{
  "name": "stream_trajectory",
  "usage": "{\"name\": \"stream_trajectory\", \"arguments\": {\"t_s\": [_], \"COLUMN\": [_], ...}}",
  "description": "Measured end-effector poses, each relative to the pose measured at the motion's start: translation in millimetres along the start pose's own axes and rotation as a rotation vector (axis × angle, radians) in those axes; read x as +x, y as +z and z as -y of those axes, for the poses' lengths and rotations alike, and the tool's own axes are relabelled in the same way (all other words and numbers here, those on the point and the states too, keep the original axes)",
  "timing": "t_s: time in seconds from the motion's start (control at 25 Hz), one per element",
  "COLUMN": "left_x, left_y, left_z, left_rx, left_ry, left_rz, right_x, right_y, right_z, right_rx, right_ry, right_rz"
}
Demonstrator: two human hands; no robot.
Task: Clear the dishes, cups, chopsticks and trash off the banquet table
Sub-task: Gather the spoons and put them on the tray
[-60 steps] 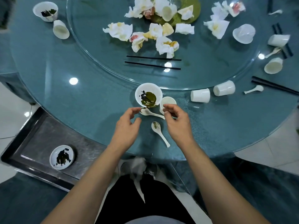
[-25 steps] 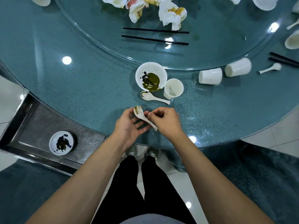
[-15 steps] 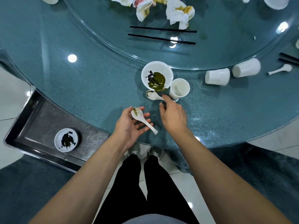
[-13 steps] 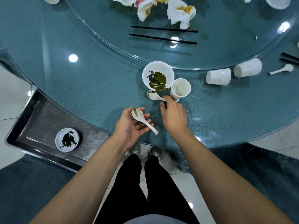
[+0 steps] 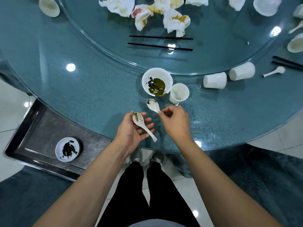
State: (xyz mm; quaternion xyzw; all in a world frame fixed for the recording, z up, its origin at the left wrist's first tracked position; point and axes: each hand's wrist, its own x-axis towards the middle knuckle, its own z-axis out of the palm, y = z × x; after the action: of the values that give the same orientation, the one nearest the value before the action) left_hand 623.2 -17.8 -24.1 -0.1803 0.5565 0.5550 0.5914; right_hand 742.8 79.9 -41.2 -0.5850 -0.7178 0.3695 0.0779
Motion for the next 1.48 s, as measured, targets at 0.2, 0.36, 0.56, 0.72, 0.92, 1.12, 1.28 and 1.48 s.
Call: {"name": "stream_trajectory", "arguments": {"t_s": [0.2, 0.36, 0.56, 0.72, 0.92, 1.12, 1.28, 1.48], "left_x": [-11, -25, -43, -54, -64, -79, -95, -125], "left_y": [17, 35, 55, 65, 74, 77, 84, 100], "left_z": [-11, -20, -27, -23, -15, 2, 16, 42], "left_rx": [-0.010, 0.043, 0.172, 0.255, 0.311, 0.339, 0.378, 0.395], "left_ry": [0.025, 0.019, 0.008, -0.007, -0.036, -0.028, 0.035, 0.102], "left_rz": [0.053, 0.138, 0.254, 0.339, 0.412, 0.447, 0.435, 0.438], "right_x": [-23, -39, -56, -71, -95, -116, -135, -160], "right_y": [-16, -33, -59, -75, -85, -100, -112, -130], "right_z": [12, 19, 23, 19, 9, -11, -29, -60], "right_rx": [0.252, 0.262, 0.243, 0.273, 0.326, 0.443, 0.460, 0.451], "right_ry": [-0.002, -0.022, -0.001, 0.030, 0.049, 0.063, 0.052, 0.025], "right_rz": [0.041, 0.097, 0.022, -0.042, -0.210, -0.329, -0.363, -0.391]}}
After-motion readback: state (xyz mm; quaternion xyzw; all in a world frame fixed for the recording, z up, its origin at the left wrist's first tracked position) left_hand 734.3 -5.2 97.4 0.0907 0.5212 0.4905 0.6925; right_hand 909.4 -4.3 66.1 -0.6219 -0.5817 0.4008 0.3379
